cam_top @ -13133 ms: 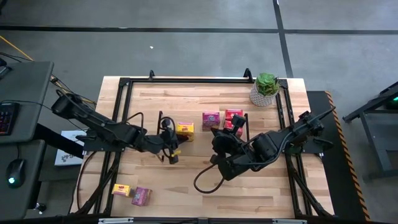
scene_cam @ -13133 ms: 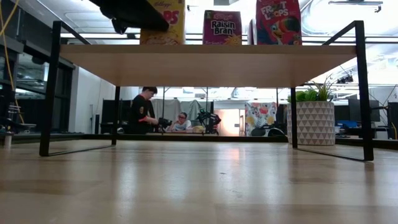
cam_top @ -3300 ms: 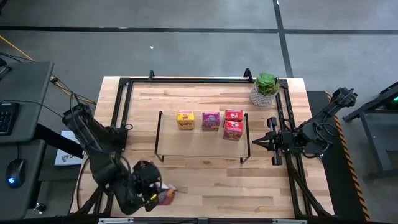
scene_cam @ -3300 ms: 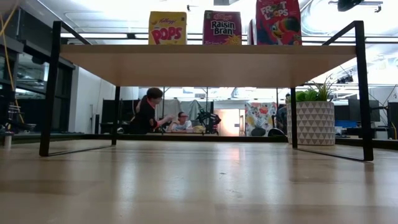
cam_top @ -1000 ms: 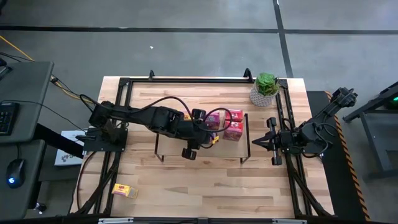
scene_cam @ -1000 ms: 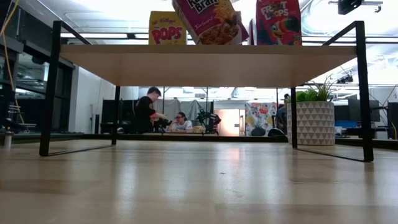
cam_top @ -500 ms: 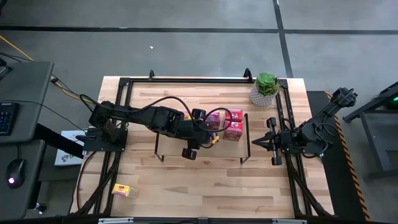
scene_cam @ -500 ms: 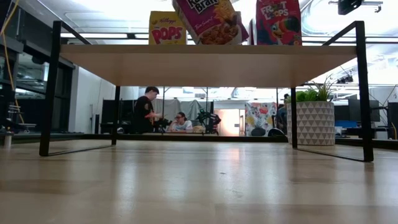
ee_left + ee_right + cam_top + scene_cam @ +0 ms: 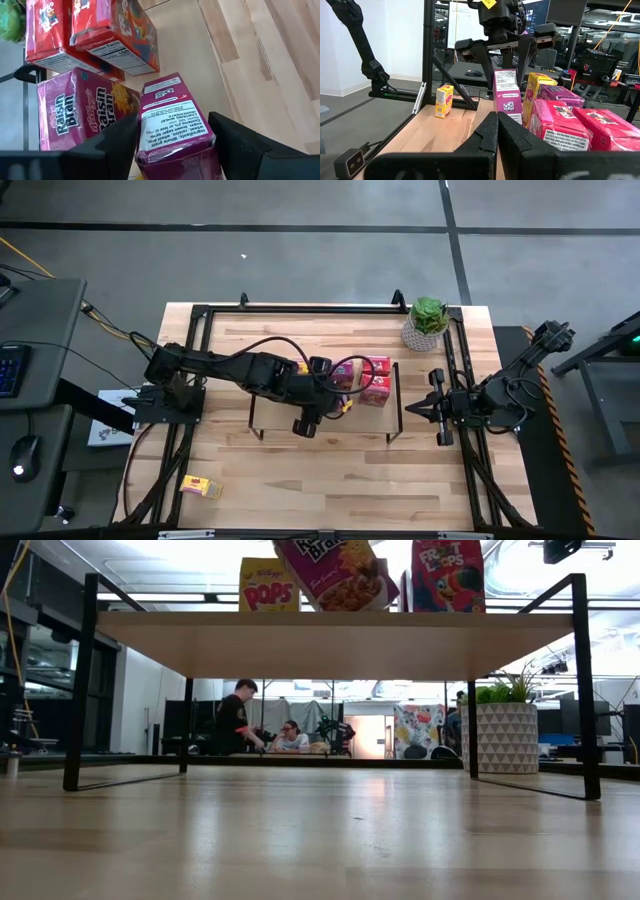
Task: Stack cereal on shelf
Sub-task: Put the purple cereal box on the shelf aligned with the purple box
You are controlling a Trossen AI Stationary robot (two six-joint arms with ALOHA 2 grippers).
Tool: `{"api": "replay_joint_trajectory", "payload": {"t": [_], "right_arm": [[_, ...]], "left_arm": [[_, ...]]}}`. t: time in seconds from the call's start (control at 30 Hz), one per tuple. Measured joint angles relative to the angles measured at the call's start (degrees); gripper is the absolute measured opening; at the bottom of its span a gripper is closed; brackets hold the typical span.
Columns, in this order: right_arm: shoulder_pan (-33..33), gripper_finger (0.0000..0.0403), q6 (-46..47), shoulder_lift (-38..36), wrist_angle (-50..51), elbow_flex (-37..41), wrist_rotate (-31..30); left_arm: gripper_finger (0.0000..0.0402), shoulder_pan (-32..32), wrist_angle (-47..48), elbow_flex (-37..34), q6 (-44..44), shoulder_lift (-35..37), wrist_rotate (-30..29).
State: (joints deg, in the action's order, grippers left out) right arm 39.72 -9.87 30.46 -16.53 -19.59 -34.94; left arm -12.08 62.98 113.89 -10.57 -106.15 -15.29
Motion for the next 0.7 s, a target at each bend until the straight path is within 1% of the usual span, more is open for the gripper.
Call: {"api": "replay_joint_trajectory", "payload": {"t": [0.4,0.7], "right_arm": [[0.0,0.0000,0.0,0.0,0.0,0.0,0.0],[0.0,0.0000,0.0,0.0,0.0,0.0,0.0]], "left_arm": [[0.0233,0.1,-4.5,0.0,-1.3,0.0,-0.2],[0.0232,1.3,-8.1,0.0,-3.5,-0.3,-0.2]]}}
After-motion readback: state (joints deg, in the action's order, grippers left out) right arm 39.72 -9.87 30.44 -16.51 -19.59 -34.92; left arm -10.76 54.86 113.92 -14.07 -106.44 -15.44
